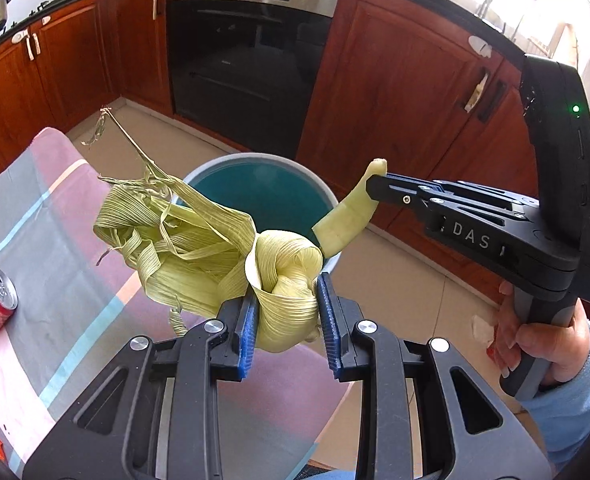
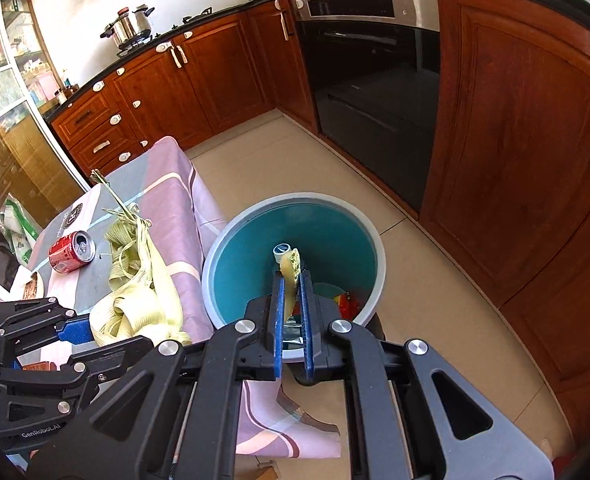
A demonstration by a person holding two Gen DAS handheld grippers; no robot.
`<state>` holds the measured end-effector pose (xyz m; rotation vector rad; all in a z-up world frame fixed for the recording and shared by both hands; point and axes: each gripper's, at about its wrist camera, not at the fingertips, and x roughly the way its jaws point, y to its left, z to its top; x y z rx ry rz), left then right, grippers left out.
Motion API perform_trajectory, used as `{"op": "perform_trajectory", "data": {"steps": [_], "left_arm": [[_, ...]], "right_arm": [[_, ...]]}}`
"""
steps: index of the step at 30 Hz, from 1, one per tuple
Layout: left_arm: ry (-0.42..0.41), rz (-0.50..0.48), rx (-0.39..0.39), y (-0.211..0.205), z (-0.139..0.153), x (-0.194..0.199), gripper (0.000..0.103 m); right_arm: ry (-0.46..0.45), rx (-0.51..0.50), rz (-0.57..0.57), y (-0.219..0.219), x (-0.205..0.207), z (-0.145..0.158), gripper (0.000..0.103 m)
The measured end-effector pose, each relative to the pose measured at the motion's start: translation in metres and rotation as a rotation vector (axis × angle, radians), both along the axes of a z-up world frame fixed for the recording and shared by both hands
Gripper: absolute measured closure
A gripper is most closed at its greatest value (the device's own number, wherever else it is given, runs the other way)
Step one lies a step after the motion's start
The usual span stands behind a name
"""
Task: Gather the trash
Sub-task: 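Carry the corn husks and banana peel over the bin and release both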
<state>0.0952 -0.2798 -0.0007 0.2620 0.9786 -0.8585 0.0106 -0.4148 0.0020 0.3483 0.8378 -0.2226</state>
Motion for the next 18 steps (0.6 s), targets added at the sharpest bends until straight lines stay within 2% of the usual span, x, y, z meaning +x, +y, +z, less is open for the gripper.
{"op": "perform_trajectory", "data": {"steps": [10,18], "left_arm": [[0.016,-0.020,0.057,-0.032,-0.024,0.032,0.074],[0.075,-0.027,0.091,-0.046,-0.051,0.046,0.074]], "right_arm": [[0.042,0.006,-0.015,-0.026,0.018,-0.019,0.095],[0.107,0.025,-0.009,-0.032,0.043,-0.047,0.095]]}}
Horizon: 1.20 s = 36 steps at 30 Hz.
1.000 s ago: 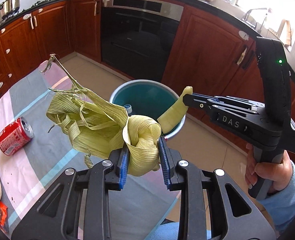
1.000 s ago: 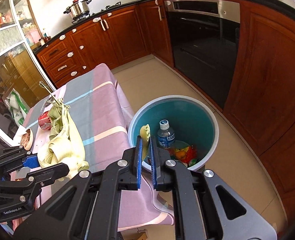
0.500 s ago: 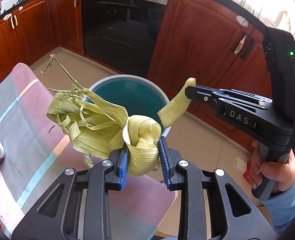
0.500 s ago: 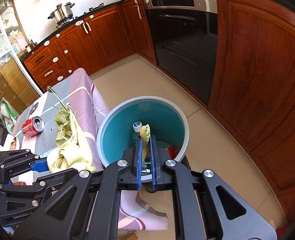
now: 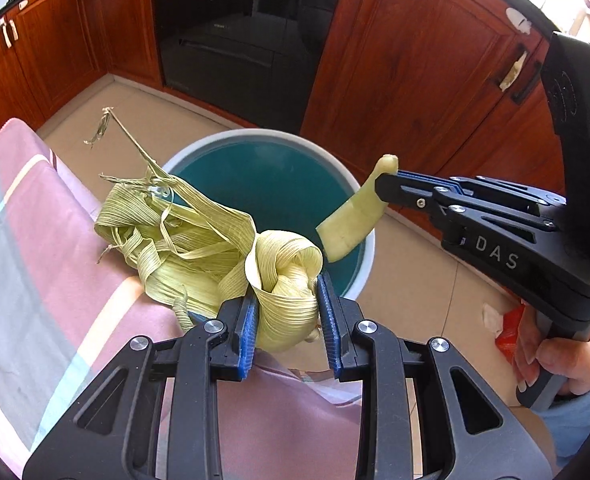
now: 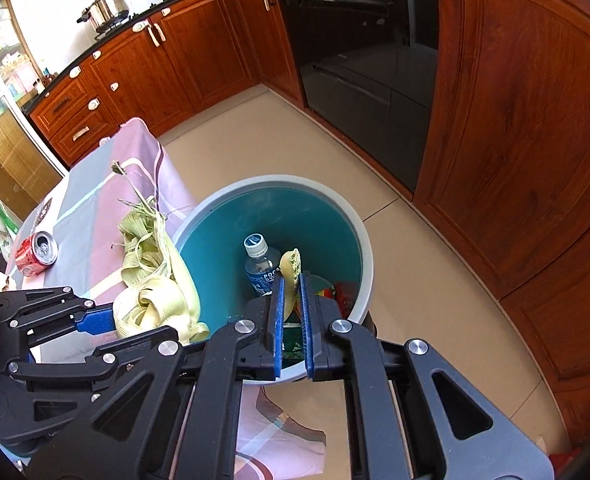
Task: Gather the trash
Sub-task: 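Carry the corn husks and banana peel over the bin and release both, then move both tools back toward the cola can and tissue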
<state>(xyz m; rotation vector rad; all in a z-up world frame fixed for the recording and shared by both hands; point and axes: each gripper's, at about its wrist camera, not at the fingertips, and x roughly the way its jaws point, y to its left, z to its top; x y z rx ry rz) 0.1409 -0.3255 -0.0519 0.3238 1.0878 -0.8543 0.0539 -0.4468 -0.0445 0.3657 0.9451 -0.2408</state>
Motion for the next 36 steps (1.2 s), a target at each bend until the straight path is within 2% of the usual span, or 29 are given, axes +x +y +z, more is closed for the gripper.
{"op": "perform_trajectory", "data": {"steps": [9,20,23,24,26,28,29,31,36], "left_arm": [[0.031,-0.020,0.027,-0.007,-0.022,0.006,0.074],[0.042,-0.006,0.044,-0.023,-0.031,0.023,0.072],[0.035,-0.003,0.046,-0.025,-0.029,0.024,0.068],[0.030,0.000,0.048,-0.024,-0.029,0.022,0.065],[0.012,0.003,0.042,-0.018,-0.024,0.023,0.058],[-0.016,0.010,0.030,-0.016,-0.016,0.022,0.042],[-0.035,0.015,0.028,-0.016,-0.013,0.022,0.038],[-0.064,0.024,0.027,-0.015,-0.006,0.021,0.033],[-0.082,0.045,0.045,-0.013,0.003,0.021,0.021]], "right_arm": [[0.055,-0.002,0.012,0.002,0.016,-0.022,0.095],[0.089,0.006,0.017,0.003,0.023,-0.034,0.093],[0.083,0.010,0.019,0.004,0.024,-0.033,0.091],[0.081,0.009,0.018,0.005,0.024,-0.032,0.086],[0.070,0.002,0.012,0.005,0.024,-0.029,0.053],[0.049,-0.007,0.004,0.006,0.023,-0.024,0.041],[0.042,-0.008,0.003,0.006,0.023,-0.021,0.033],[0.037,-0.003,-0.005,0.005,0.023,-0.018,0.022],[0.041,0.034,-0.035,0.002,0.021,-0.014,0.013]]}}
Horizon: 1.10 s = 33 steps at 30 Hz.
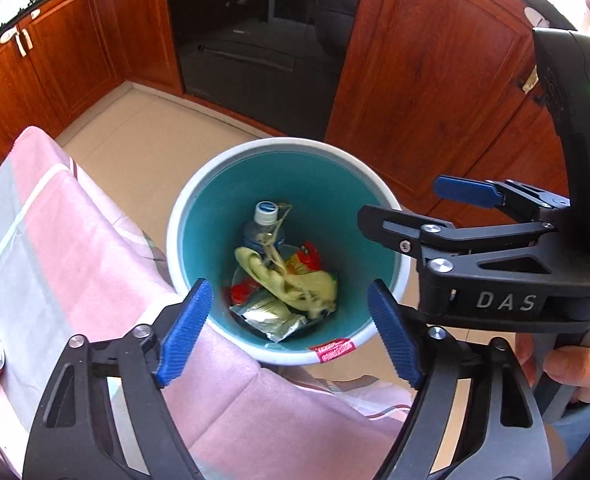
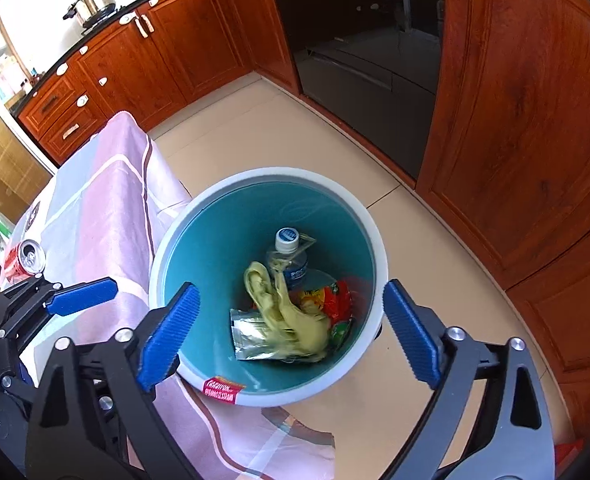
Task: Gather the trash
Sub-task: 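Move both tools back toward the cola can and tissue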
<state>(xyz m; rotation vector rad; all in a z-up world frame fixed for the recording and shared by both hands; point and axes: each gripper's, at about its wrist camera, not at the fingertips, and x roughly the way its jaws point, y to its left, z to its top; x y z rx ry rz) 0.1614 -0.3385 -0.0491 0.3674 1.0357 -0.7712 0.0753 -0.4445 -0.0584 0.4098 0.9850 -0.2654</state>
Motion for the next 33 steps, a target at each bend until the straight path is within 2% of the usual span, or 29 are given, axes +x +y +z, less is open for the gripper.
{"op": "perform_trajectory", "data": {"steps": [9,18,27,33], "left_arm": [[0.011,0.016,-0.041,0.014,0.009,-0.011,0.010],[-0.012,0.029,-0.049,0.036,0.025,-0.028,0.007],[-0.040,0.092,-0.053,0.089,0.040,-0.037,0.006],[-0.051,0.163,-0.051,0.143,0.043,-0.036,0.006]], "right_arm": [[0.010,-0.004,-0.007,0.003,-0.009,0.012,0.013],[-0.003,-0.002,-0.023,0.008,-0.026,0.024,0.013],[-0.031,0.000,0.021,0.042,-0.028,0.042,0.013],[-0.049,-0.015,0.111,0.089,-0.012,0.057,0.010]]}}
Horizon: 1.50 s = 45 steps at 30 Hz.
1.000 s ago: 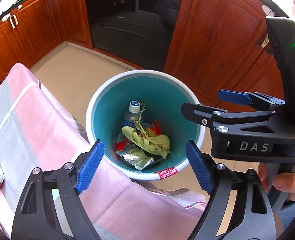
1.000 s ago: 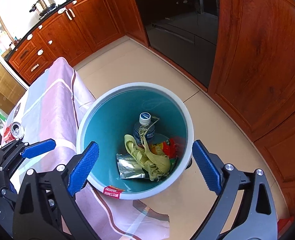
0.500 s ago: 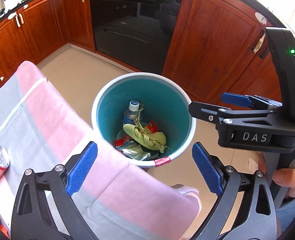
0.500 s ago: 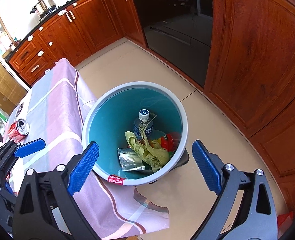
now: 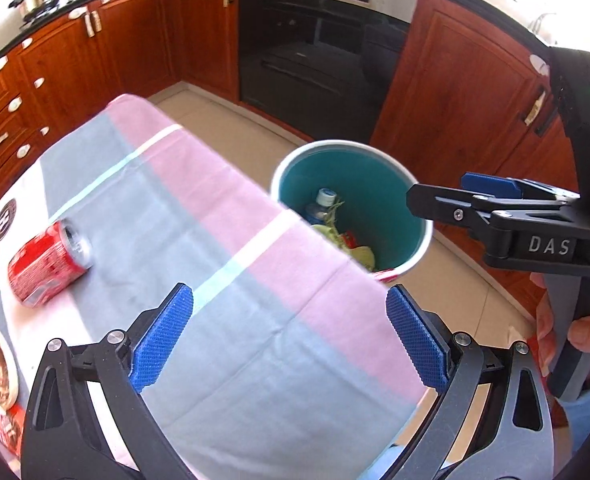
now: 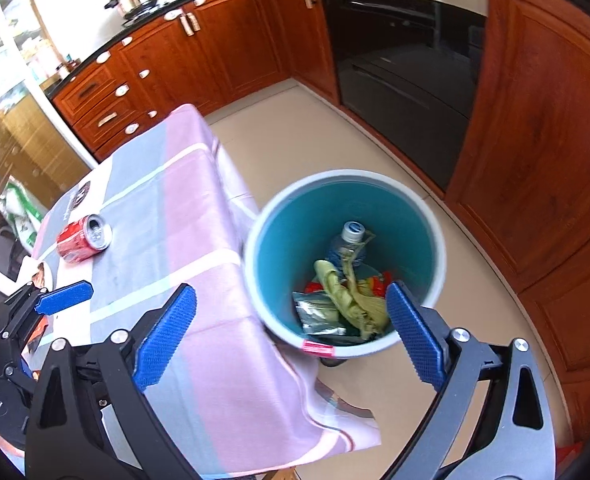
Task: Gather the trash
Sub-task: 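Move both tools back toward the cola can and tissue, then grasp the red cola can with the right tool while the left tool grasps the white tissue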
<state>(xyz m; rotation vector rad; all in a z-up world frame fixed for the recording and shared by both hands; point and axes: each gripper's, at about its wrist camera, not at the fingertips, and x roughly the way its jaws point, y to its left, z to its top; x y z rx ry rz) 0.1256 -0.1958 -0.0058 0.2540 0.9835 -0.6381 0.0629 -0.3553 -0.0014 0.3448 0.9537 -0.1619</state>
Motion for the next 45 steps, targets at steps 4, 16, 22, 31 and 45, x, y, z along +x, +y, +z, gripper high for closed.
{"op": "perform_trajectory", "data": {"steps": [4,16,22,31,45], "left_arm": [[0.003,0.071,-0.008,0.046,0.000,0.004,0.005],[0.036,0.319,-0.072,0.188,-0.010,0.043,0.005],[0.072,0.365,-0.106,0.220,-0.018,0.066,0.005],[0.040,0.365,-0.019,0.226,-0.025,0.097,0.010],[0.043,0.413,-0.019,0.234,-0.030,0.106,0.012]], "right_arm": [[-0.005,-0.014,0.087,0.041,0.021,0.007,0.010],[-0.001,-0.048,0.398,0.188,0.106,0.009,0.010],[-0.007,-0.062,0.537,0.243,0.157,0.008,0.010],[0.076,-0.005,0.656,0.271,0.226,-0.018,0.020],[0.219,0.166,0.679,0.257,0.198,-0.036,0.022]]}}
